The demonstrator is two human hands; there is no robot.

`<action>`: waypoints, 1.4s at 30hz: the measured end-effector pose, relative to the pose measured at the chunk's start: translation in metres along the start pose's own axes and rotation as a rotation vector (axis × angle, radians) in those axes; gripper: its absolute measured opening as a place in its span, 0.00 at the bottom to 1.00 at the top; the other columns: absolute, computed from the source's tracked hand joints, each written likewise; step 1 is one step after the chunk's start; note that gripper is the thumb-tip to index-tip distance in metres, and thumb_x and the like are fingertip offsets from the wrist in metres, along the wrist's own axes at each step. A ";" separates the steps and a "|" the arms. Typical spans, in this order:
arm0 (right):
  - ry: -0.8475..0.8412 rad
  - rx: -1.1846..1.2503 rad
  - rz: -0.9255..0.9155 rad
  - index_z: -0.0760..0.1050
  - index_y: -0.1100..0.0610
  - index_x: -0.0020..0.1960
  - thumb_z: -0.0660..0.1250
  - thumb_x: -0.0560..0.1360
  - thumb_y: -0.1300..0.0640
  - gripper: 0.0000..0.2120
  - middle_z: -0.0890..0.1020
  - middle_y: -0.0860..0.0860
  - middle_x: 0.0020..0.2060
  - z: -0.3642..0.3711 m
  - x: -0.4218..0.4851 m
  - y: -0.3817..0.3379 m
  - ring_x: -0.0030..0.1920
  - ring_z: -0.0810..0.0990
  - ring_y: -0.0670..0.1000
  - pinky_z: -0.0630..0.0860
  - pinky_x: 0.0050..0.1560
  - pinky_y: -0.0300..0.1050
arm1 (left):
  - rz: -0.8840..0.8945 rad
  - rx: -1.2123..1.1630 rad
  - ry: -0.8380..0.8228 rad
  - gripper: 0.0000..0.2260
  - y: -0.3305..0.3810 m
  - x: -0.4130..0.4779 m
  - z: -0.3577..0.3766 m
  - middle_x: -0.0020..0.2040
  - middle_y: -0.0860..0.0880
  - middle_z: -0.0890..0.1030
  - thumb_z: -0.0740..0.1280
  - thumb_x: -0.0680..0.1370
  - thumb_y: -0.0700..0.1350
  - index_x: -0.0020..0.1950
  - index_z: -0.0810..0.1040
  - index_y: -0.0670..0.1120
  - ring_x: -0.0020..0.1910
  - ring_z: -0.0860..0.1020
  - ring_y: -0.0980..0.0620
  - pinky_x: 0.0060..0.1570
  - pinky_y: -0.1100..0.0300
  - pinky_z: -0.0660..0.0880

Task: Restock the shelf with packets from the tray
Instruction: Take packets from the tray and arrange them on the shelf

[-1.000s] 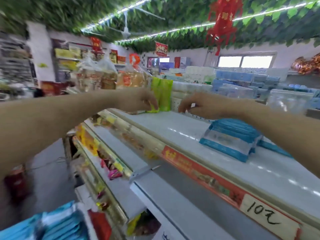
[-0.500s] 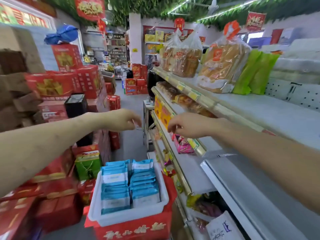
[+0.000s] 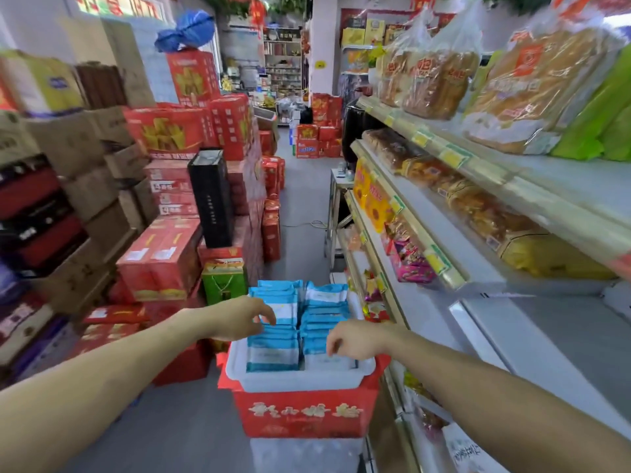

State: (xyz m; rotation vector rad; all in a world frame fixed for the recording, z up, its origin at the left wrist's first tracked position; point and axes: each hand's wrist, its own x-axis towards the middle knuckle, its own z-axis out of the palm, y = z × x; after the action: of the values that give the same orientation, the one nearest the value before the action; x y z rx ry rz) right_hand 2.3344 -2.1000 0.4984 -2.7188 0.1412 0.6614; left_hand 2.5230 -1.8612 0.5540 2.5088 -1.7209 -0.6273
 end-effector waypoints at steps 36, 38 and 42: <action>0.165 -0.487 0.134 0.71 0.46 0.75 0.63 0.78 0.63 0.27 0.68 0.52 0.75 -0.026 0.094 0.026 0.72 0.68 0.59 0.69 0.69 0.58 | -0.048 -0.108 0.091 0.14 -0.065 -0.019 -0.002 0.62 0.59 0.76 0.65 0.82 0.47 0.66 0.79 0.60 0.60 0.76 0.60 0.60 0.59 0.76; 0.161 -0.520 0.125 0.73 0.47 0.73 0.63 0.78 0.65 0.26 0.72 0.53 0.72 -0.029 0.096 0.022 0.69 0.72 0.59 0.71 0.67 0.58 | -0.055 -0.111 0.099 0.14 -0.064 -0.022 -0.005 0.62 0.59 0.76 0.65 0.82 0.47 0.66 0.79 0.59 0.60 0.76 0.60 0.60 0.58 0.77; 0.223 -0.522 0.112 0.77 0.47 0.67 0.63 0.77 0.68 0.24 0.77 0.51 0.60 -0.040 0.094 0.022 0.57 0.80 0.59 0.79 0.52 0.55 | -0.056 -0.081 0.100 0.16 -0.062 -0.022 -0.008 0.62 0.54 0.78 0.64 0.81 0.45 0.67 0.80 0.56 0.60 0.77 0.56 0.61 0.57 0.76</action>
State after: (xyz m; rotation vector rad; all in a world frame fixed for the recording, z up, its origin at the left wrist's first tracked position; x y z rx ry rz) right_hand 2.4310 -2.1360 0.4814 -3.3075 0.1994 0.4710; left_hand 2.5739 -1.8193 0.5522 2.4954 -1.5651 -0.5525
